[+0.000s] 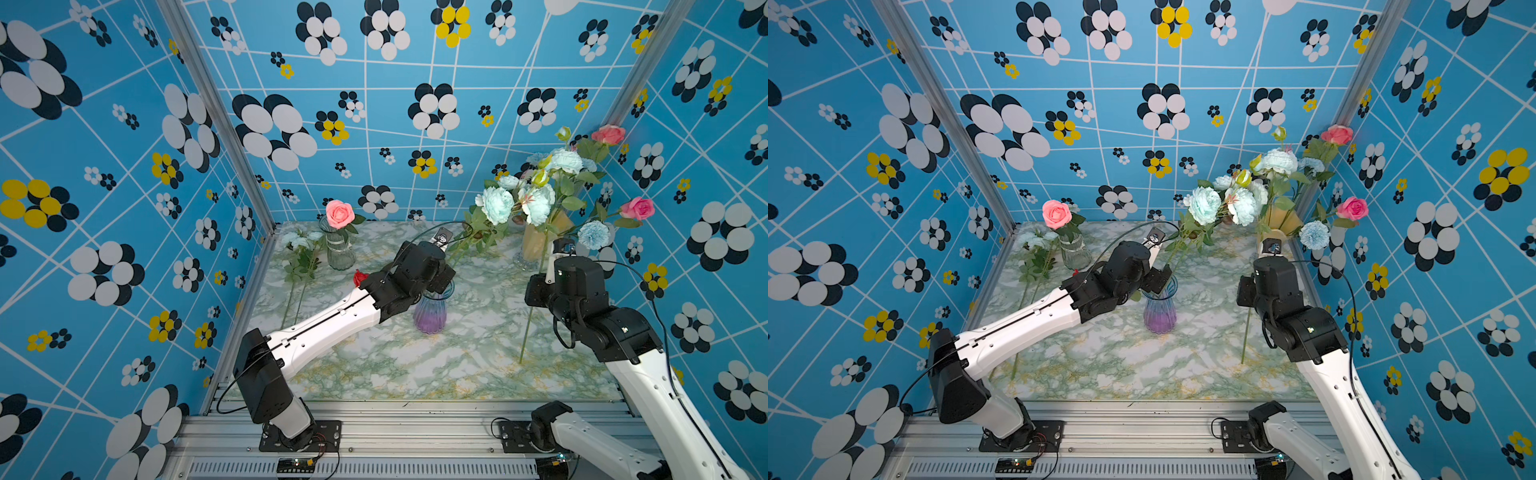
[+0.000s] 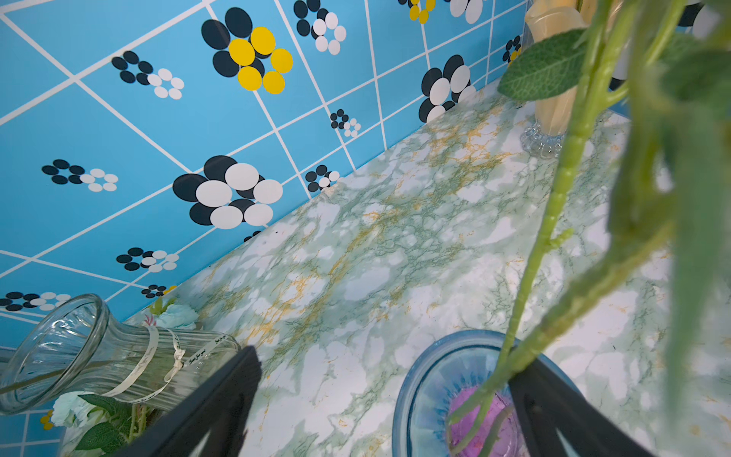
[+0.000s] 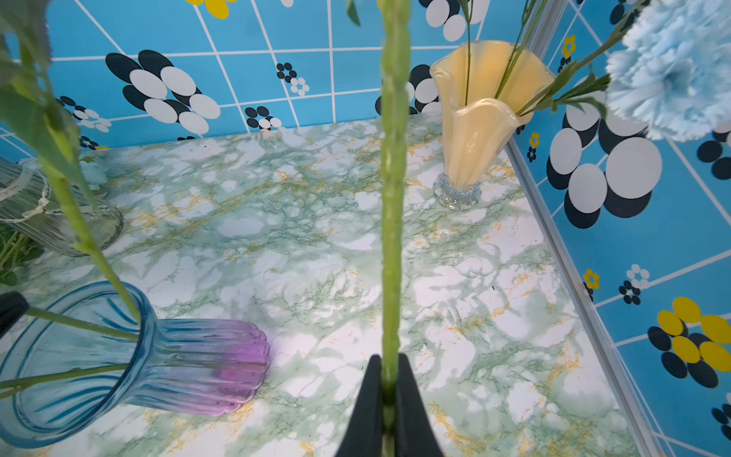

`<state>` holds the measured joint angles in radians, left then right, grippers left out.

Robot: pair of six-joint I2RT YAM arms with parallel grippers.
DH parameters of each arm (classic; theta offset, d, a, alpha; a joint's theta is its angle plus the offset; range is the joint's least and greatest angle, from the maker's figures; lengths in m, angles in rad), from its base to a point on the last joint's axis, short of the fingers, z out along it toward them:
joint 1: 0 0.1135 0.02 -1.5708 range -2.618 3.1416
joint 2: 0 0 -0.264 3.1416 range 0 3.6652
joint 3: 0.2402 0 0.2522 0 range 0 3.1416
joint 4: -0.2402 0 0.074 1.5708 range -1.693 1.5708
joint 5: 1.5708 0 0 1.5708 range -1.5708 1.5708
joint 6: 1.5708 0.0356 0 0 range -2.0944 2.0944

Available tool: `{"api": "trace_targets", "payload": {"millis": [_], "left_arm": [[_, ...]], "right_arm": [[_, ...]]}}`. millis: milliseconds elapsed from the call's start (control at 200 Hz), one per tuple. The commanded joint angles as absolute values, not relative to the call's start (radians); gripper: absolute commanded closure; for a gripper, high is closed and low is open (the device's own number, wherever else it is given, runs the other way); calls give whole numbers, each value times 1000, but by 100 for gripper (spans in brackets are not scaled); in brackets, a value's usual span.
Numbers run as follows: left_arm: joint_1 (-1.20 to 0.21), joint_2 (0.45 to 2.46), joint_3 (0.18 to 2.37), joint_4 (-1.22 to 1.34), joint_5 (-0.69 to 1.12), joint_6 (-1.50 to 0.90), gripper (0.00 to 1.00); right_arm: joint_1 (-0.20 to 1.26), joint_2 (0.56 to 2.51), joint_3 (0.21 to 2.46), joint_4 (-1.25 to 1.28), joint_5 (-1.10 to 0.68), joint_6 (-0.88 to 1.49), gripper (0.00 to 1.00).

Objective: Pick out blue flowers from the vase
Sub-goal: Place the flower at the center of the board.

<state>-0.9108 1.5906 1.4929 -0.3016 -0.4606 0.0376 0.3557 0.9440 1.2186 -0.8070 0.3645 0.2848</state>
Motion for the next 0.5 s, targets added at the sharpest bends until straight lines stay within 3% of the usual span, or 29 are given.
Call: {"api": "trace_targets", "payload": {"millis": [0, 495], "left_arm": [[-904, 1551, 1474, -281, -460, 23, 0], [-911, 1475, 1426, -260, -445, 14, 0]], "right_arm": [[348, 966, 1208, -749, 292, 310, 100], [344, 1135, 1146, -672, 133, 314, 100]]}}
